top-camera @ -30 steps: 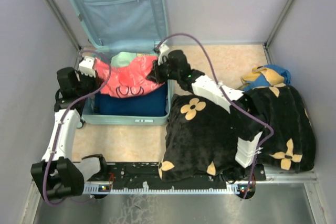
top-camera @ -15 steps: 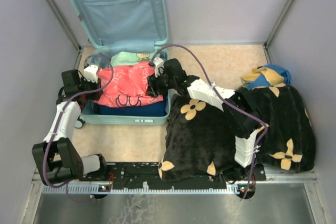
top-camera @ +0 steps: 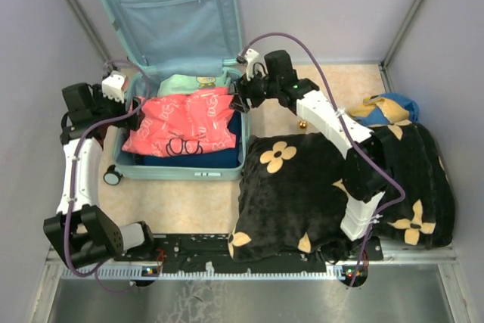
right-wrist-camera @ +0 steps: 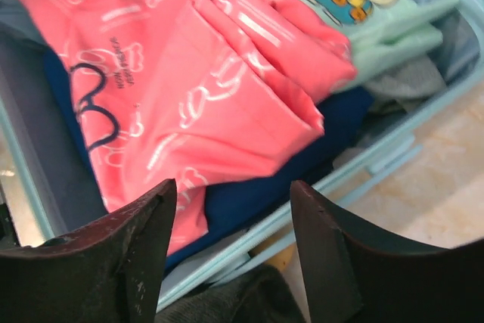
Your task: Pack the luggage
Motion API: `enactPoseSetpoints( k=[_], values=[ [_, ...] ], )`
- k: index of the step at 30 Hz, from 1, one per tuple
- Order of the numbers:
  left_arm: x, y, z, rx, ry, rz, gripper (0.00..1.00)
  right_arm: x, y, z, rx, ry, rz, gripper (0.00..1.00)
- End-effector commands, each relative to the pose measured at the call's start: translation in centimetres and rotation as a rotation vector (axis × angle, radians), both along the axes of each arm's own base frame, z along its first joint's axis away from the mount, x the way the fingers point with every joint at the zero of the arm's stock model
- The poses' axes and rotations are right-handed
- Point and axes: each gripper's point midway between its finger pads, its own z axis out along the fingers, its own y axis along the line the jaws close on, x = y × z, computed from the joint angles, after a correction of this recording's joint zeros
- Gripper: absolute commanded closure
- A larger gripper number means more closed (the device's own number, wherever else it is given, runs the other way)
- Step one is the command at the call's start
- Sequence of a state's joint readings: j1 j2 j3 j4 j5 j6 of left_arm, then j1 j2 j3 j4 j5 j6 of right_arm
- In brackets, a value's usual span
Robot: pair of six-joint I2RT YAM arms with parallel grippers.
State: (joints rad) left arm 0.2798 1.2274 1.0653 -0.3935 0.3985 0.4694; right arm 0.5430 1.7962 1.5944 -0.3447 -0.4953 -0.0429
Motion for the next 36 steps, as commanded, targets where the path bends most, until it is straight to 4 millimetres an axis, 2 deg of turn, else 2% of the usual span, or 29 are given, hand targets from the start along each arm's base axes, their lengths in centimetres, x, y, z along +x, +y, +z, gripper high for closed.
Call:
enactPoseSetpoints(
  k=[1, 3, 6, 9, 11, 14, 17, 19, 21, 22, 24, 30, 34, 36],
  values=[
    [0.1, -6.4, 2.6, -0.139, -0.035, -0.340, 0.00, -1.8, 3.4, 5.4, 0.094, -0.137, 0.166, 0.43],
    [0.8, -7.8, 1.8, -0.199, 0.006, -0.357, 0.00, -2.1, 5.2, 4.9, 0.098, -0.138, 0.215, 0.45],
    [1.5, -8.7, -0.8, -0.244, 0.081, -0.379, 0.00, -2.6, 7.4, 1.6, 0.036, -0.124, 0.267, 0.43],
    [1.6, -8.6, -4.5, -0.181, 0.177, -0.354, 0.00, -3.4, 8.5, -3.2, -0.066, -0.092, 0.311, 0.26],
    [0.7, -8.0, -7.2, -0.110, 0.261, -0.344, 0.00, -3.6, 8.1, -5.9, -0.127, -0.075, 0.314, 0.21],
    [-1.2, -5.6, -11.4, -0.042, 0.400, -0.284, 0.00, -4.5, 6.2, -10.4, -0.227, -0.024, 0.319, 0.13],
    [-3.0, -3.7, -14.9, 0.001, 0.482, -0.262, 0.00, -6.4, 4.3, -14.3, -0.311, 0.044, 0.352, 0.04],
    [-3.7, -3.1, -16.4, 0.047, 0.493, -0.273, 0.00, -7.3, 3.3, -16.0, -0.348, 0.072, 0.370, 0.01],
    [-4.0, -3.0, -16.8, 0.065, 0.482, -0.286, 0.00, -7.9, 2.6, -16.6, -0.374, 0.084, 0.386, 0.01],
    [-3.9, -3.1, -16.5, 0.067, 0.467, -0.295, 0.00, -7.9, 2.5, -16.2, -0.376, 0.079, 0.387, 0.01],
    [-3.4, -3.3, -15.2, 0.066, 0.424, -0.310, 0.00, -8.0, 2.7, -14.2, -0.345, 0.043, 0.396, 0.01],
    [-1.7, -4.2, -8.8, 0.055, 0.276, -0.408, 0.00, -9.4, 3.1, -4.9, -0.208, -0.100, 0.461, 0.01],
    [-1.0, -5.8, -4.4, 0.045, 0.134, -0.486, 0.00, -9.1, 1.8, 0.6, -0.125, -0.169, 0.435, 0.01],
    [-0.7, -6.8, -2.3, 0.020, 0.069, -0.519, 0.00, -7.9, 0.3, 2.7, -0.091, -0.177, 0.393, 0.01]
  ],
)
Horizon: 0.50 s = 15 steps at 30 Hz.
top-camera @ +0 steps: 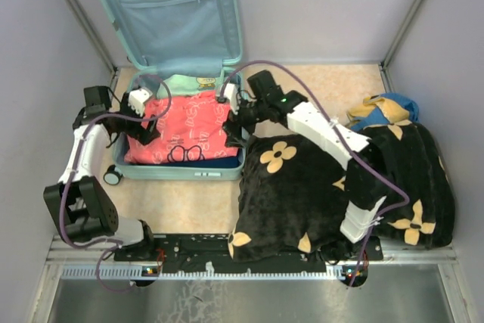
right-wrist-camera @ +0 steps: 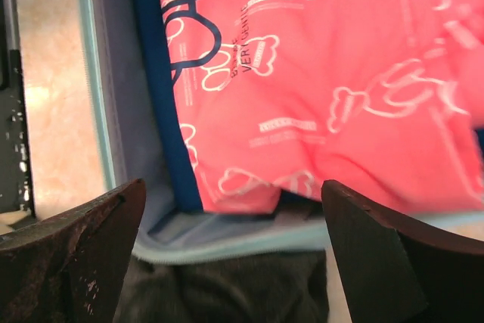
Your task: Pack the luggage
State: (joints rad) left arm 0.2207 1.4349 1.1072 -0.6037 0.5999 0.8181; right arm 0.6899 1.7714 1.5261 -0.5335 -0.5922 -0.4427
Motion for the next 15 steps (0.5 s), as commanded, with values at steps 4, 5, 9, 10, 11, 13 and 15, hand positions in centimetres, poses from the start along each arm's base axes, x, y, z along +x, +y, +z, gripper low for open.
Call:
enactPoseSetpoints(
  k=[4, 5, 9, 10, 11, 13, 15],
  values=[
    [1.0, -4.5, 8.2, -0.136, -0.196, -0.144, 0.00, 4.0, -6.9, 9.5, 0.150, -0.047, -0.177, 0.01],
    [1.3, -5.2, 8.6, -0.153, -0.199, -0.145, 0.00, 5.0, -8.4, 9.9, 0.151, -0.058, -0.233, 0.01],
    [2.0, -8.6, 9.2, -0.164, -0.208, -0.187, 0.00, 8.9, -15.0, 8.6, 0.086, -0.059, -0.466, 0.02],
    [2.1, -9.5, 9.2, -0.158, -0.211, -0.202, 0.00, 9.7, -16.8, 8.1, 0.072, -0.049, -0.526, 0.03],
    [2.3, -10.2, 9.2, -0.154, -0.212, -0.210, 0.00, 10.4, -18.4, 7.6, 0.056, -0.032, -0.588, 0.03],
    [2.7, -11.5, 9.0, -0.152, -0.212, -0.228, 0.00, 11.5, -21.4, 6.4, 0.015, -0.001, -0.703, 0.07],
    [3.3, -12.2, 8.8, -0.165, -0.196, -0.226, 0.00, 12.2, -24.0, 4.8, -0.046, 0.022, -0.817, 0.10]
  ],
)
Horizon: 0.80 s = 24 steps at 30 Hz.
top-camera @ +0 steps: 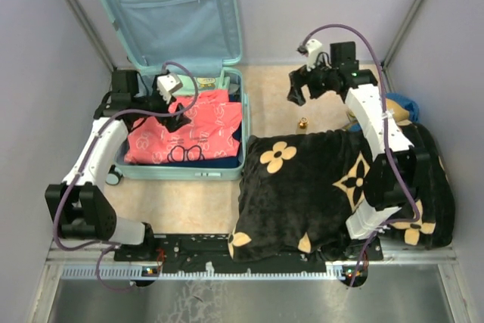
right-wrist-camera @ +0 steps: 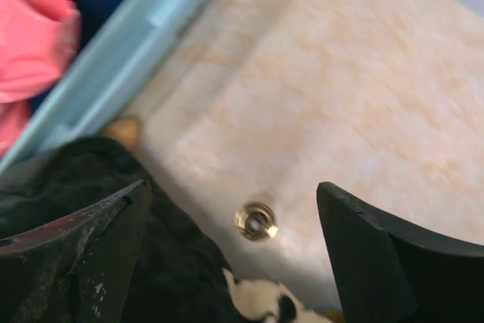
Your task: Pack the luggage
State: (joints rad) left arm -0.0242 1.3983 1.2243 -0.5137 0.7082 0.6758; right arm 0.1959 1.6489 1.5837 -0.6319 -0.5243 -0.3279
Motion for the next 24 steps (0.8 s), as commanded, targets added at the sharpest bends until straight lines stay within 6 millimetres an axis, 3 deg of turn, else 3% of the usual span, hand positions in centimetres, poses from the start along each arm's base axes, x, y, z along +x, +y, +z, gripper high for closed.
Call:
enactPoseSetpoints(
  k=[1, 5, 10, 19, 24],
  values=[
    [2.0, -1.5, 1.0, -0.035, -0.006, 0.017, 0.00, 0.7, -5.2, -1.9, -0.085, 0.078, -0.242, 0.12],
    [3.3, -1.6, -0.9, -0.060, 0.058, 0.052, 0.00, 0.7, -6.7, -4.3, -0.114, 0.128, -0.345, 0.15],
    [4.5, -1.6, -3.0, -0.078, 0.146, 0.094, 0.00, 0.8, -7.1, -8.1, -0.157, 0.227, -0.482, 0.20],
    [7.0, -1.7, -4.3, -0.101, 0.188, 0.141, 0.00, -0.4, -4.5, -11.6, -0.200, 0.275, -0.468, 0.25],
    [7.9, -1.7, -4.1, -0.108, 0.192, 0.150, 0.00, -0.2, -4.5, -14.1, -0.231, 0.316, -0.493, 0.32]
  ],
)
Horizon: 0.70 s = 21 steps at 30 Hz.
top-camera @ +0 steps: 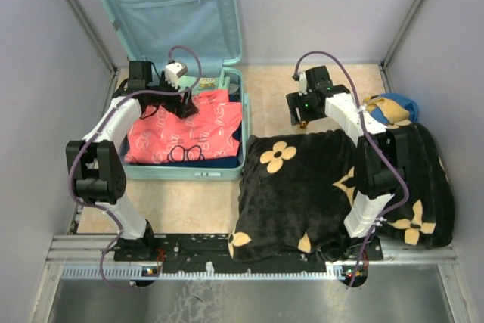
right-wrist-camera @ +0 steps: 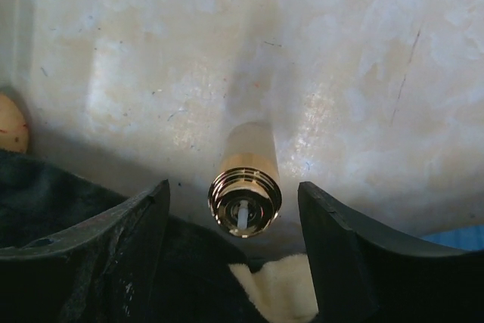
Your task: Pack the luggage
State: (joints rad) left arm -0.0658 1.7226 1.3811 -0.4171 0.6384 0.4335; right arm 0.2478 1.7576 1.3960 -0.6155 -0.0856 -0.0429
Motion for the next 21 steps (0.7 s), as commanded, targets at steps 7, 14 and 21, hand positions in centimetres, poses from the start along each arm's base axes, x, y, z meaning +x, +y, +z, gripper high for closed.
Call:
enactPoseSetpoints(
  k=[7, 14, 21],
  values=[
    [1.7, 0.2, 1.7, -0.002, -0.047, 0.021, 0.00, 1.1, -0.3, -3.3, -0.043, 0.034, -0.062, 0.52],
    [1.5, 0.1, 2.6, -0.006, -0.064, 0.016, 0.00, 1.4, 0.1, -0.8, -0.018, -0.004, -0.055, 0.80],
    [1.5, -0.4, 5.7, -0.033, -0.156, -0.012, 0.00, 2.8, 0.4, 6.4, 0.084, -0.160, -0.026, 0.90]
  ],
)
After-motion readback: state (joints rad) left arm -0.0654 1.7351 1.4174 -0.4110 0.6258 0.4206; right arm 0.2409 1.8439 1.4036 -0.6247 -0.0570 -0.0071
